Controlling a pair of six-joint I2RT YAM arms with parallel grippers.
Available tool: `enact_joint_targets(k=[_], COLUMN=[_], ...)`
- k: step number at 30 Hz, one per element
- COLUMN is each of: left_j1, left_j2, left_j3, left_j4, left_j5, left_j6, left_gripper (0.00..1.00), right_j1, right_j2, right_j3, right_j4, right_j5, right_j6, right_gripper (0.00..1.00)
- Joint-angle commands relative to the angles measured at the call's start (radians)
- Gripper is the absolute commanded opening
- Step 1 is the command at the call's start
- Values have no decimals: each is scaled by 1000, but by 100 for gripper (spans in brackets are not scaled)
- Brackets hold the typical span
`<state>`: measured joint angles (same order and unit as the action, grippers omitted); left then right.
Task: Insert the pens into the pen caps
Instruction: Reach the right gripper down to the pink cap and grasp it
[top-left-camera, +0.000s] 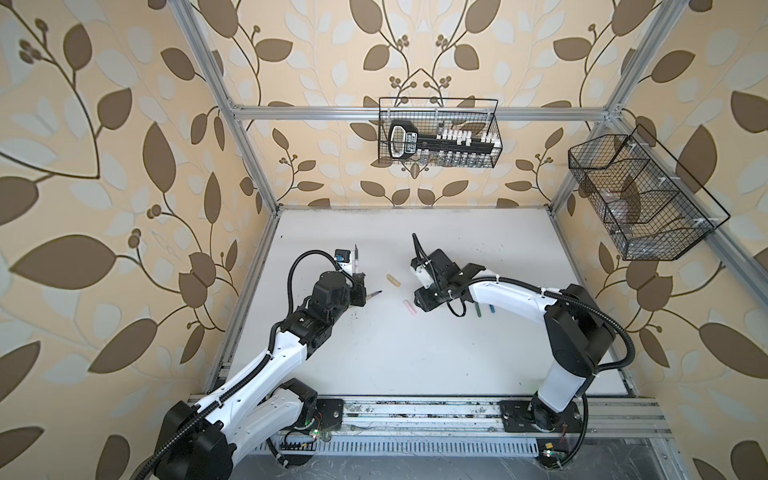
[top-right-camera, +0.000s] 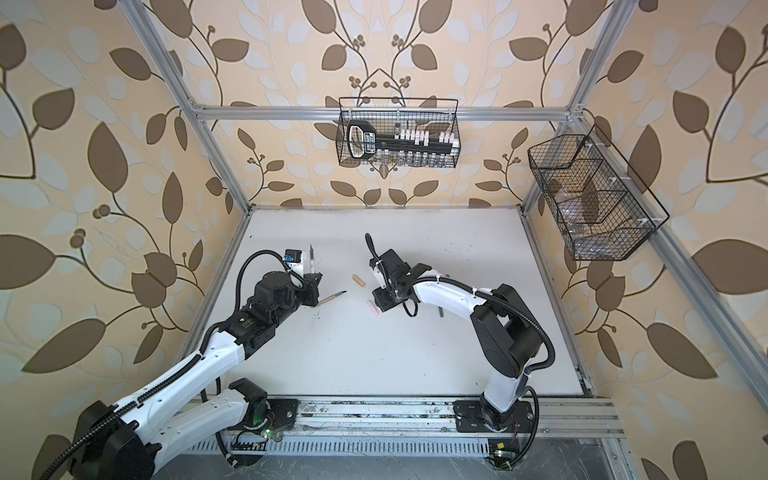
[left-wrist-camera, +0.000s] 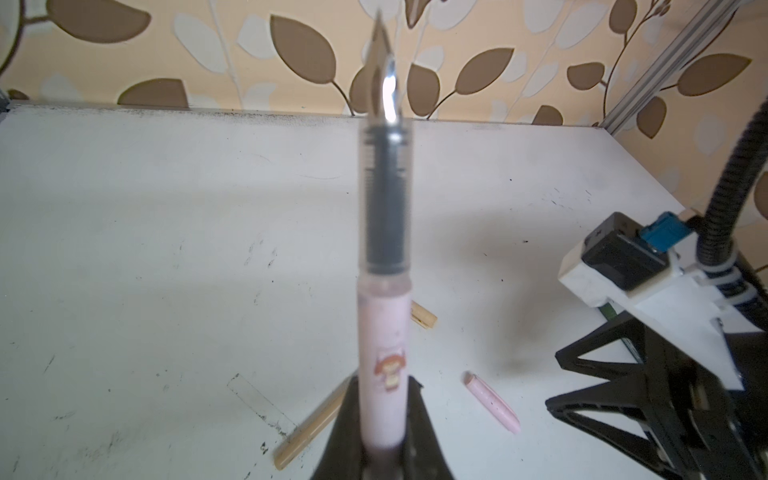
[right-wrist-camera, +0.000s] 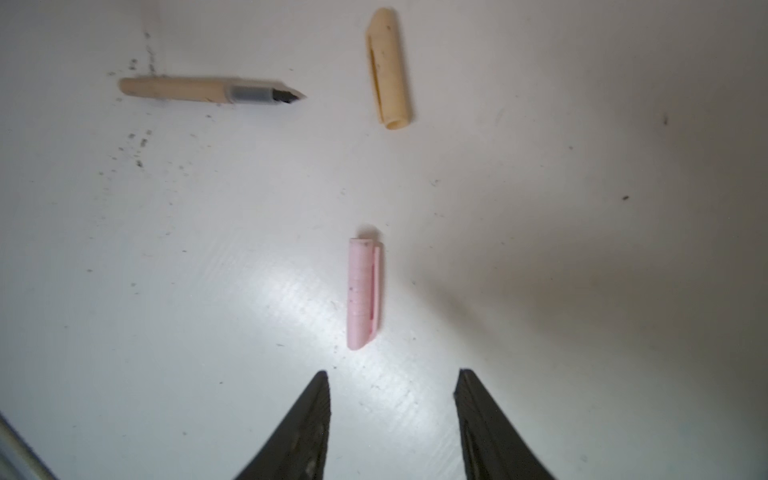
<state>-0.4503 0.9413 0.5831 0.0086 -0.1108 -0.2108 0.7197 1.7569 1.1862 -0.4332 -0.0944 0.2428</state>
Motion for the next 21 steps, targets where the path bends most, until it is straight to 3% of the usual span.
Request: enact_joint_targets(k=[1,6,21], left_j1=[8,7,7], left_j2=[0,5,4], left_j3=[27,29,26], left_j4=[24,28,29], left_j5=[17,36,16], left_j6=[15,8,7], left_gripper=[0,0,0], right_j1=[60,89,33], right_j2=[3,54,128], right_j3=[-55,-76,-99], right_j4=[90,155,177], right_j5=[-132,-156,-147], right_j6=[178,261,271], right_gripper=[52,53,57])
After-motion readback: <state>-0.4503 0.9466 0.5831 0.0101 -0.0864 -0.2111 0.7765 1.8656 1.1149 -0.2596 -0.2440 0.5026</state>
